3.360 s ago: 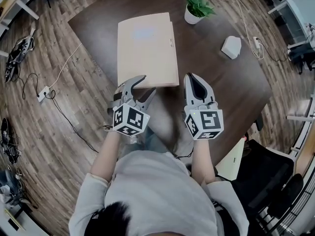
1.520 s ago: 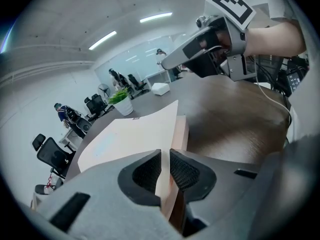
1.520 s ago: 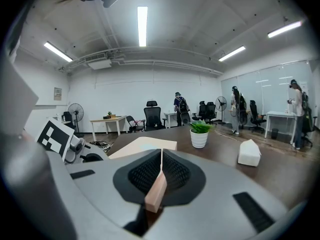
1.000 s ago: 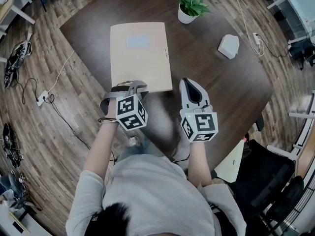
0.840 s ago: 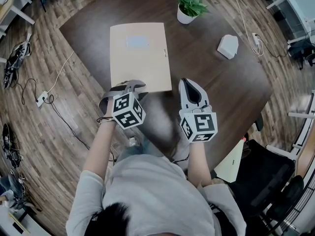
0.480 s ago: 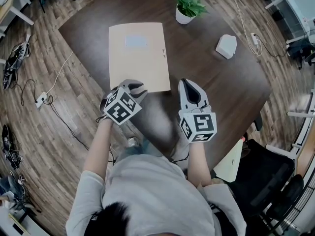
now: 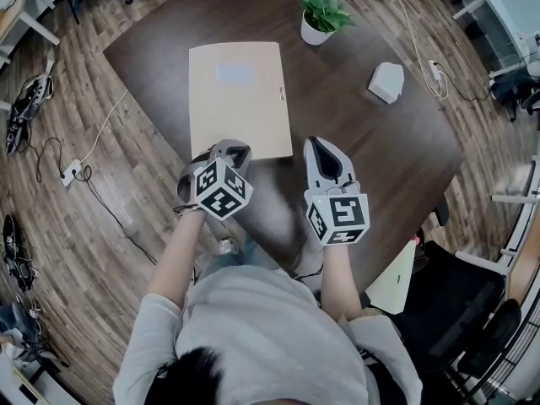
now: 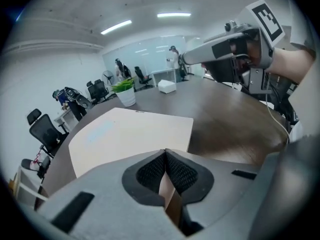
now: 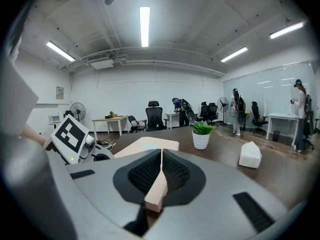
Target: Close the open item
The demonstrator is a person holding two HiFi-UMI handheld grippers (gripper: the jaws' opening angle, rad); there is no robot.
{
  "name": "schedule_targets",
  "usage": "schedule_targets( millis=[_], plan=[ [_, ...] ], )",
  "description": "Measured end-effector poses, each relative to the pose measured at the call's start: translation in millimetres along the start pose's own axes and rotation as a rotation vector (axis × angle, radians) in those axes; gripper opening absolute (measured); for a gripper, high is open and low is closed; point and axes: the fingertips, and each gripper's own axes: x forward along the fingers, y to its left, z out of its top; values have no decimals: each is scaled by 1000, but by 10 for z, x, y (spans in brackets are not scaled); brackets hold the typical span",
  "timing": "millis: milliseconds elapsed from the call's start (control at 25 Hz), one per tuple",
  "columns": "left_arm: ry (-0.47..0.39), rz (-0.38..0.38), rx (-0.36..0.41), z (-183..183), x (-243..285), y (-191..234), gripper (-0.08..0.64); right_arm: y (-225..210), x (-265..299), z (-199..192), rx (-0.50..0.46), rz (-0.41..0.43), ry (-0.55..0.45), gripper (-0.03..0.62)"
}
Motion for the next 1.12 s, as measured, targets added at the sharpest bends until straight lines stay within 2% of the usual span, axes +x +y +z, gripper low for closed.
schedule_targets(
  millis=[120, 320, 520, 800, 1120],
  plan=[
    [-86, 50, -70, 71, -117, 77, 9, 40, -35, 35, -1, 7, -6, 14],
    [-258, 102, -227, 237, -475, 197, 9, 125, -102, 116, -10, 14, -18, 14],
    [-405, 174, -329, 328, -937, 337, 9, 248, -171, 194, -33, 22, -29, 14],
    [-545, 249, -400, 372, -1560, 401, 9, 409, -340, 344, -47, 5, -68, 14],
    [-672, 318, -419, 410, -2210, 337, 9, 586, -651, 512, -49, -18, -127, 14]
  ],
)
